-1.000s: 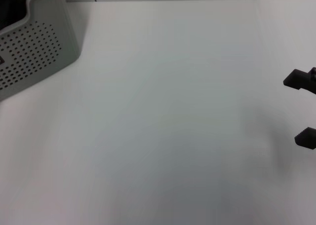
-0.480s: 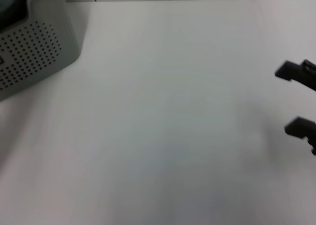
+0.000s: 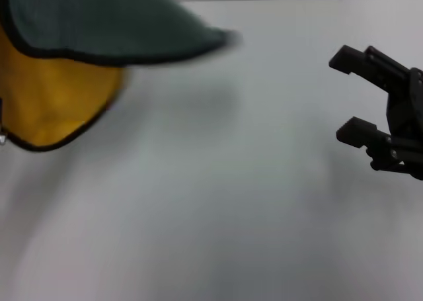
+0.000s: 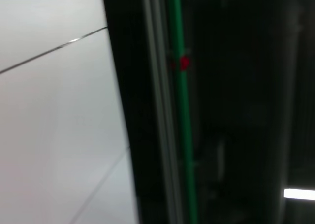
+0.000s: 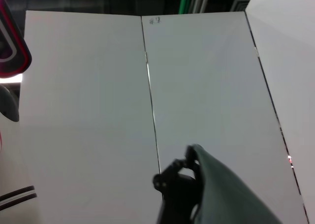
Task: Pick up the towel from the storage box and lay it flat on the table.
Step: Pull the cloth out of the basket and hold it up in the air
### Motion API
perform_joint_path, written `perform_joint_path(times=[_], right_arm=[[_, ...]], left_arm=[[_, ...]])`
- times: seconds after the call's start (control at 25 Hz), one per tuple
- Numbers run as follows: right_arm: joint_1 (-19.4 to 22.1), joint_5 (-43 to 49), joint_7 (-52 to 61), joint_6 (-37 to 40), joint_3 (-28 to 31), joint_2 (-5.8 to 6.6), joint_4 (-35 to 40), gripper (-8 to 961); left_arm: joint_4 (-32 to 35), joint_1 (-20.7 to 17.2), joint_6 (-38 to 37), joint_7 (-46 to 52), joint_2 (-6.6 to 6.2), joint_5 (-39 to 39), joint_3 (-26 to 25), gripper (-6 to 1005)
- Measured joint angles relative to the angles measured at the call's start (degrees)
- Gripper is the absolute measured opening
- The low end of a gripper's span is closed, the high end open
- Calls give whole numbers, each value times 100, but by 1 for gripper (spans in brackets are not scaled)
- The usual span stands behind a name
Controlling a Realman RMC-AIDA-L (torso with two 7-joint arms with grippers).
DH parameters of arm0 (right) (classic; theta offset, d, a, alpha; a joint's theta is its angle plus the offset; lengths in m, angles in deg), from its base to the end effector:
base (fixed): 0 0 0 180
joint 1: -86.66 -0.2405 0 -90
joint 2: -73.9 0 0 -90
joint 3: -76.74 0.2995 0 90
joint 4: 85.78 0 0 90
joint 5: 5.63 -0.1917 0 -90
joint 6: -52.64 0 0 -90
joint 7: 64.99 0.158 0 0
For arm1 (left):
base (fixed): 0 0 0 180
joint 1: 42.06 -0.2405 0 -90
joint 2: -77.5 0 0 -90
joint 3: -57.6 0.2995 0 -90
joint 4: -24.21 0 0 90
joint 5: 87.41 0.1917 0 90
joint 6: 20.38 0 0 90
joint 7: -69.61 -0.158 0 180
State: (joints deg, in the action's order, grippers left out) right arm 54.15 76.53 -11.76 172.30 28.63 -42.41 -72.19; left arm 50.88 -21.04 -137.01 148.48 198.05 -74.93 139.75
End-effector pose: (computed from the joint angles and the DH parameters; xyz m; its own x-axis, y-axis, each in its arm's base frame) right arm 0.2131 0.2831 -0.0031 0.3512 0.0044 -0.9363 -0.0791 -0.9963 -0.0343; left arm -0.2104 0.2737 0.0597 -0.3263 0.0213 0.9450 0.2719 -0.9554 0.1154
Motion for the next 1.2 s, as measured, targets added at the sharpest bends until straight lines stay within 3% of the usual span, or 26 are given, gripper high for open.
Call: perform_joint_path(times=[0.12,0.36,0.68,0.92,1.2], right_arm=[[-20,-83,-18,-1,-5,1,-11,882],[-261,-150,-176,-41,-18,2,-242,882],[-414,-150,-417,-202,-14,3,-521,882],[-358,-114,-570,-616,-41,4,-619,882],[-34,-111,-1524,-1231,-676,3,-627,882]], left_arm=[[252,-102,11,-457,5,-289,463,5],[-172,-21,24,-1211,20,-989,1362,7],[-323,128,35,-1951,21,-1268,1887,8],[-411,273,47,-2184,21,-2431,2723,10],[-244,477,47,-1980,8,-2688,2817,11]])
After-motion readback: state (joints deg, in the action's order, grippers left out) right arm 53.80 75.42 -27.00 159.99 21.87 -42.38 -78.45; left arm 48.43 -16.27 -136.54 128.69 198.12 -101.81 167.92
